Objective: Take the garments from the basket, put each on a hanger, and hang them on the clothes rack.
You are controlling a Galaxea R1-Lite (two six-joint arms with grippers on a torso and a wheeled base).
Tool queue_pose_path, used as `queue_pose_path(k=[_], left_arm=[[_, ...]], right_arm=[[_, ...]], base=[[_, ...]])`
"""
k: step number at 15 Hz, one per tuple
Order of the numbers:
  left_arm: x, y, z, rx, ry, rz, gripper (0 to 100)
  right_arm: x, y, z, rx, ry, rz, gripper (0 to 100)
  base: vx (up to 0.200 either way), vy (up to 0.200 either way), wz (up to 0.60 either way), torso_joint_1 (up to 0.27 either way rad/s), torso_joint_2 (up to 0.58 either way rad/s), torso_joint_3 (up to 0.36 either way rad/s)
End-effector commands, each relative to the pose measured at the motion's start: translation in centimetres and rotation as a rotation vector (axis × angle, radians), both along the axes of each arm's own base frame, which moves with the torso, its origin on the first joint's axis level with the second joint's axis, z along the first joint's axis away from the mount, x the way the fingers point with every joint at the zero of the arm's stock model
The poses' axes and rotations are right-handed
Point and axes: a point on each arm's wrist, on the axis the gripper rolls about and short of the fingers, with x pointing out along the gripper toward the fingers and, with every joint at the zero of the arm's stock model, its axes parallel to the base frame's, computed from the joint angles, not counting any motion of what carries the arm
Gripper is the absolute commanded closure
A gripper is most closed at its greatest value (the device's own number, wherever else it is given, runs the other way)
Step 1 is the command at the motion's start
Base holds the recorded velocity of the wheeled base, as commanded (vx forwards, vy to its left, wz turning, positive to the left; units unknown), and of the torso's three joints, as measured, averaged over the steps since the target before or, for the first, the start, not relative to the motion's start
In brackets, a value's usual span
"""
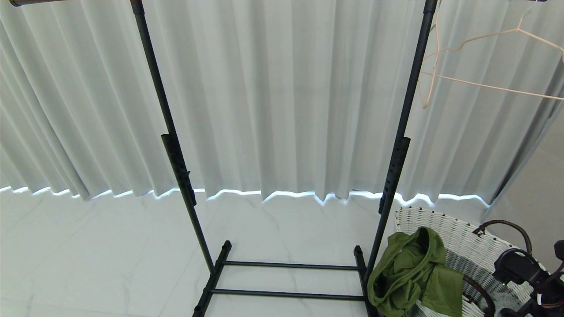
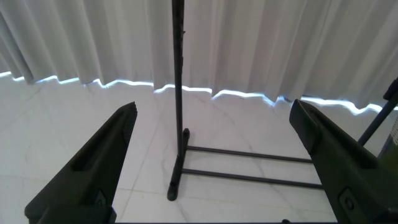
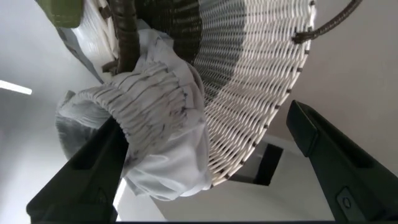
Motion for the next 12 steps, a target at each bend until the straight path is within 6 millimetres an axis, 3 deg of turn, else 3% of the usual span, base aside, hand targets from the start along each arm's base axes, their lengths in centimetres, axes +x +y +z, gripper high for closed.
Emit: queue_pose_path(k=[1, 7, 12], left_arm=[[0.0, 0.0, 0.0, 0.0, 0.002, 0.001, 0], [0.0, 0.0, 0.0, 0.0, 0.002, 0.001, 0], [0.0, 0.0, 0.0, 0.0, 0.002, 0.001, 0]], right_arm=[[0.1, 0.0, -0.2, 0.001, 0.009, 0.004, 100], [0.3, 0.0, 0.1, 0.011, -0.013, 0.0, 100], [-1.6, 1.6, 3.4, 0.196, -0.236, -0.063, 100]], base=[[0.0, 0.0, 0.0, 0.0, 0.0, 0.0], [0.0, 0.0, 0.0, 0.0, 0.0, 0.0], [0.0, 0.0, 0.0, 0.0, 0.0, 0.0]])
